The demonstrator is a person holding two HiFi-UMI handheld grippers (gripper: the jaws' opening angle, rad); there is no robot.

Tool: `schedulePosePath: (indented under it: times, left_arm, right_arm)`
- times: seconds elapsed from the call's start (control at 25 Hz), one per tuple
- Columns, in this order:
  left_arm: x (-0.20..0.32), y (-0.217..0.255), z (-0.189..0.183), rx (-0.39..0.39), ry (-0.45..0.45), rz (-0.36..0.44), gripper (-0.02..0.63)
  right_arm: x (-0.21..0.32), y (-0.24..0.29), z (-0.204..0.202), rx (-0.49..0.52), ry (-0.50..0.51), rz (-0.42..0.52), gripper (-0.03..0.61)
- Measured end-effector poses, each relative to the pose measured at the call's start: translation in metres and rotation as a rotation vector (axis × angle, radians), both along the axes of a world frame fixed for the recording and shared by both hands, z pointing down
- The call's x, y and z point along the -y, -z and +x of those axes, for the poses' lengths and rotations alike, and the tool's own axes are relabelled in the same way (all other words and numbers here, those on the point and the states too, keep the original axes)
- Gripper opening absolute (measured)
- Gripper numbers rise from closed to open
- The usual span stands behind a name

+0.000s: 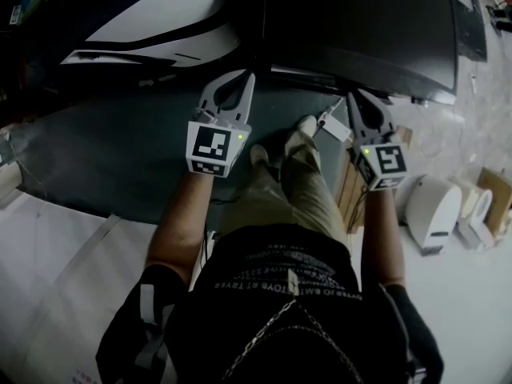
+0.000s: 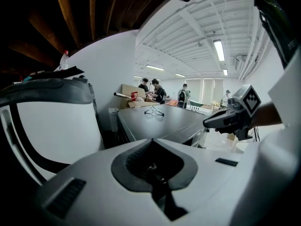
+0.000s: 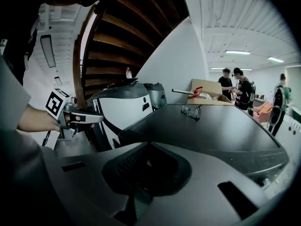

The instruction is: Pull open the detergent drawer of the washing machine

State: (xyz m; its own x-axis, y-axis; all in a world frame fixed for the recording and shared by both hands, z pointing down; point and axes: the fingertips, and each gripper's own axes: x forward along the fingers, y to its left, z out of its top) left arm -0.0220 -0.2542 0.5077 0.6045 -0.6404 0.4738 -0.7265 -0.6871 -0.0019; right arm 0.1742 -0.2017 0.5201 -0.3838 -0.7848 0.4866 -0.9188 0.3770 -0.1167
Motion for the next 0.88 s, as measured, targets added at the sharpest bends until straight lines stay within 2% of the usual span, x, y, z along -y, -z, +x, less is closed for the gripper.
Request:
schedulePosePath:
  times: [0.12, 0.4, 0.48, 0.64, 0.88]
  left_arm:
    - [0.002, -0.018, 0.002, 0.015, -0.013, -0.034, 0.005]
    - [0.003, -0.052, 0.004, 0.040, -0.020, -0.093, 0.009]
    - [0.003, -0.060, 0.005, 0.048, -0.031, -0.103, 0.034]
    - [0.004, -0.073, 0.010, 0.061, -0.053, -0.120, 0.079]
    - [0.005, -0.085, 0.018, 0.032, -0.067, -0.169, 0.128]
  right_arm:
    - [0.000, -0.022, 0.004, -0.035, 0.001, -0.046, 0.003]
    - [-0.001, -0.046, -0.002, -0.033, 0.047, -0.085, 0.005]
    - [0.001, -0.052, -0.002, -0.020, 0.032, -0.080, 0.011]
    - [0.001, -0.069, -0.001, -0.021, 0.040, -0.114, 0.085]
    - [0.006, -0.079, -0.004, -0.014, 0.053, -0.132, 0.106]
